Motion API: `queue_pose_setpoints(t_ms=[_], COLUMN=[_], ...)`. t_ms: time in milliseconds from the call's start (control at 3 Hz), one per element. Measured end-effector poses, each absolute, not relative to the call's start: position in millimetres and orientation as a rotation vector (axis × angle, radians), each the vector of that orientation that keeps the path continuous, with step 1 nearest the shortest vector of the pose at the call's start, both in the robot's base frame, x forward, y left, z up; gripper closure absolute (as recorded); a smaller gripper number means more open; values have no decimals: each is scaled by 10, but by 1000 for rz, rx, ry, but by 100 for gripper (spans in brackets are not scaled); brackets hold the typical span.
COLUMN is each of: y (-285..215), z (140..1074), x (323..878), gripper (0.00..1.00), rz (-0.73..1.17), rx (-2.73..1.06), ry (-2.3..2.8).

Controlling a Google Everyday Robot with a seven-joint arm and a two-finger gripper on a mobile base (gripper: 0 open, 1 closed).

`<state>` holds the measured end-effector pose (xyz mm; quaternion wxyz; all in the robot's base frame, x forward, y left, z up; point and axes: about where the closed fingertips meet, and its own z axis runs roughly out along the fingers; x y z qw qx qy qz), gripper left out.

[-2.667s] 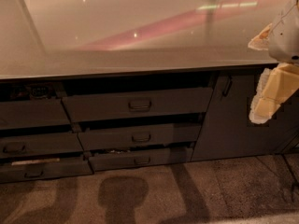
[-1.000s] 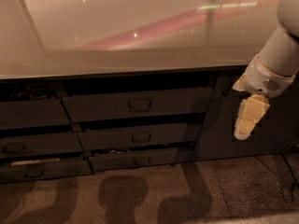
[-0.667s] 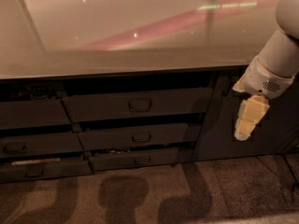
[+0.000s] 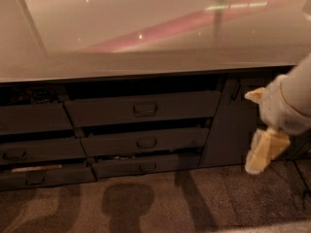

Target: Open top drawer

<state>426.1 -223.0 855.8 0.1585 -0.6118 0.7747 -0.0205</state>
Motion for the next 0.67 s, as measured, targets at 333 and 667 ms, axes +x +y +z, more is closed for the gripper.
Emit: queue_pose_setpoints(t_ms=[333,667], y=[-2297,-2297], z=[8649,8649], x=[4003,4004], gripper=[0,0], rz=[-177,-177], rx=[-1701,-1702], ry=[2207,2207])
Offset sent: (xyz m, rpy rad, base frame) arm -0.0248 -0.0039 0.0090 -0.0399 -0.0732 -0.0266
